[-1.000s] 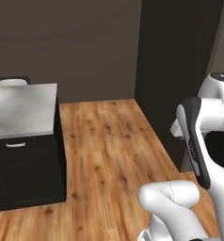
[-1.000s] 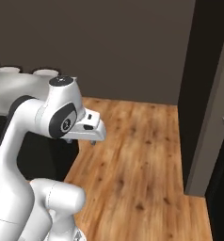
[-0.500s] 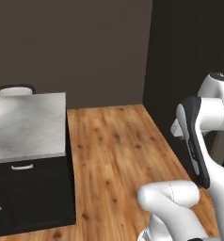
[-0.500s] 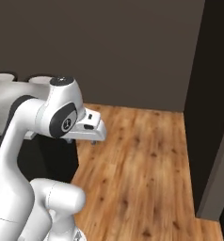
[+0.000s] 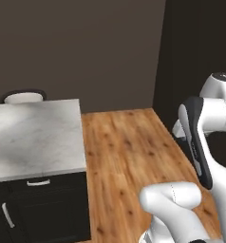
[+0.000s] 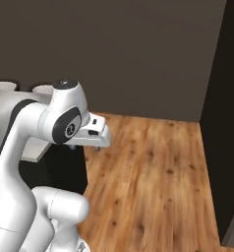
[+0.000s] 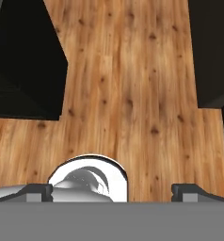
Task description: Pick the cup and tupperware and place them in the sink. Then turn on the water.
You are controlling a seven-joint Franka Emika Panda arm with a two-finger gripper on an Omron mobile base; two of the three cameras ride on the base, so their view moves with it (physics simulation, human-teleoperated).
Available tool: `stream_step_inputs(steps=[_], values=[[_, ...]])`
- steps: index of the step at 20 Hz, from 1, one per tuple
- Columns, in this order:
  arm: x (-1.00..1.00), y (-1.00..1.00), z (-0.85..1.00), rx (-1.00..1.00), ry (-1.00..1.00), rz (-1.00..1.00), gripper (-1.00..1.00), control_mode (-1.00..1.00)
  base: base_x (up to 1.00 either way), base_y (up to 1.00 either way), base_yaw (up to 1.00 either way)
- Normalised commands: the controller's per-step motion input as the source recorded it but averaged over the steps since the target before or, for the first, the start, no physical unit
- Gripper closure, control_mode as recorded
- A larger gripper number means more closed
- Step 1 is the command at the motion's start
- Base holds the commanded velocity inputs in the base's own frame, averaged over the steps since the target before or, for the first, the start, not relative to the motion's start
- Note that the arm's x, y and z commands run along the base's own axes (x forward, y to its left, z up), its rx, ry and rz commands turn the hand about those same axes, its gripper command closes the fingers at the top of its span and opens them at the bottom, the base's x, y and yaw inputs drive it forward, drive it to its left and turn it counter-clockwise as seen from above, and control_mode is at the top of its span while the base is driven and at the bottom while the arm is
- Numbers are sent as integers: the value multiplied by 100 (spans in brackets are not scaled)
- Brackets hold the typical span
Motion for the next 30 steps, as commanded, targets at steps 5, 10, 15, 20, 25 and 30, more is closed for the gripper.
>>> stream_step_inputs(steps=[5, 10, 15, 20, 25, 30], values=[[0, 0, 0, 0, 0, 0, -100, 100, 19, 70, 0], [0, 0, 0, 0, 0, 0, -100, 100, 19, 83, 0], [0, 0, 0, 0, 0, 0, -100, 100, 41, 82, 0], [0, 0, 0, 0, 0, 0, -100, 100, 54, 62, 0], [0, 0, 0, 0, 0, 0, -100, 100, 30, 69, 0], [0, 0, 0, 0, 0, 0, -100, 100, 16, 74, 0]])
